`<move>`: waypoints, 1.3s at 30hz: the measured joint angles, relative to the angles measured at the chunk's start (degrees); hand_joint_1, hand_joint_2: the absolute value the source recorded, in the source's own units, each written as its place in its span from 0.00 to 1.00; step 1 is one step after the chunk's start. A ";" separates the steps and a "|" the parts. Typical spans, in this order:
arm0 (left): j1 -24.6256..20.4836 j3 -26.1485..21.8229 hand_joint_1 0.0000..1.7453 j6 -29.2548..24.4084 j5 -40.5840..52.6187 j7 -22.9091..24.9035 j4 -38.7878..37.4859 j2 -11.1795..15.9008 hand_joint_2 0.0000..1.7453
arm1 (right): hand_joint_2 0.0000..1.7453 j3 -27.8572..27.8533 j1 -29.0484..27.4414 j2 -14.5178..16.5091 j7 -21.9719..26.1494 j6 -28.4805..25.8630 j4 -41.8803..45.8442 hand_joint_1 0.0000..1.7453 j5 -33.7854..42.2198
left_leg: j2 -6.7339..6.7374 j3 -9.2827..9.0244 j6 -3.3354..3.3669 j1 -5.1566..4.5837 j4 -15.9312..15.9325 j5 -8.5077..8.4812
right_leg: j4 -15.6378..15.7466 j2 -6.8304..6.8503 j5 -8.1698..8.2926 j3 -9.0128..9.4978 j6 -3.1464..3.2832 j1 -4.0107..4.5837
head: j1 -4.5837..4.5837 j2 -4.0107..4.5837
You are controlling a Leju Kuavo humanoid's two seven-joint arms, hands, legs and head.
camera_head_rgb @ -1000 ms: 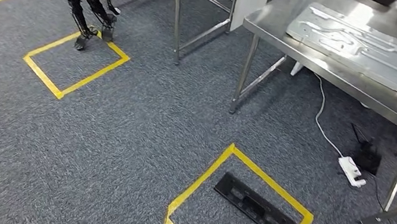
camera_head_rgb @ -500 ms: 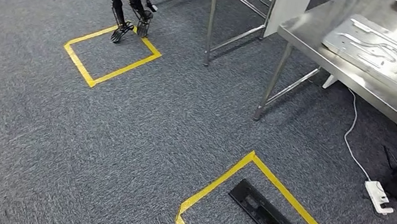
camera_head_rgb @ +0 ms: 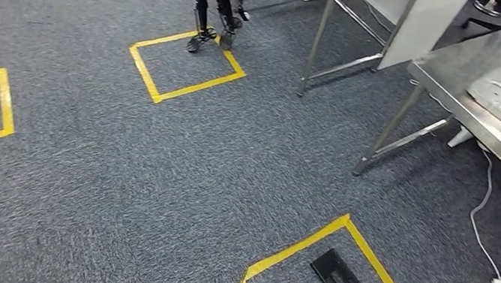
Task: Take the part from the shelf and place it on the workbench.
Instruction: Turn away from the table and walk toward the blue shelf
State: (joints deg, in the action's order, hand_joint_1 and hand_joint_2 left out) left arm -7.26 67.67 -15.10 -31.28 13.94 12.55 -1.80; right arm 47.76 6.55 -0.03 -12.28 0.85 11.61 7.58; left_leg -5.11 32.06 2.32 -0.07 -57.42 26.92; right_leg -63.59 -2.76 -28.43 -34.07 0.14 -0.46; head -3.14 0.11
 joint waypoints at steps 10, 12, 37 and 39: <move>-0.18 0.02 0.00 0.93 0.19 -0.34 -0.04 -0.15 0.00 | 0.00 0.02 0.17 -0.63 0.10 -0.23 -0.07 0.00 -0.60 | 3.86 7.37 -2.82 0.74 -12.70 6.34 | 7.57 3.58 1.95 3.82 1.51 -0.33 | -0.63 0.00; -0.04 0.02 0.00 0.50 0.28 -0.39 -0.04 -0.15 0.00 | 0.00 0.03 0.10 -0.64 -0.24 -0.46 -0.09 0.00 -0.73 | 4.34 8.63 -3.68 1.40 -14.65 5.85 | 7.46 5.32 1.63 3.91 1.15 -0.60 | -0.63 0.00; 0.43 -0.59 0.00 -6.52 -5.23 1.29 -0.10 -1.60 0.00 | 0.00 1.31 0.72 -0.64 1.99 -7.87 0.02 0.00 -3.50 | -0.91 2.76 -2.05 0.31 -2.39 0.40 | 6.20 0.58 1.46 3.02 1.71 0.08 | 0.37 0.00; 0.25 -0.64 0.00 -6.71 -5.31 1.12 -0.11 -1.62 0.00 | 0.00 1.42 0.68 -0.37 2.21 -7.22 0.03 0.00 -3.44 | 2.55 5.57 -2.57 0.27 -7.79 3.37 | 6.84 2.26 1.63 3.50 1.93 0.03 | 0.05 0.00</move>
State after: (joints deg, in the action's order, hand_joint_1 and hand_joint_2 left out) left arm -7.01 67.03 -21.81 -36.59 15.06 12.44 -3.42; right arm 49.17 7.23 -0.40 -10.07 -6.37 11.64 4.14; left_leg -2.56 37.63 -0.25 0.20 -65.22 30.29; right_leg -56.76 -0.50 -26.80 -30.57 2.08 -0.44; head -3.09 0.11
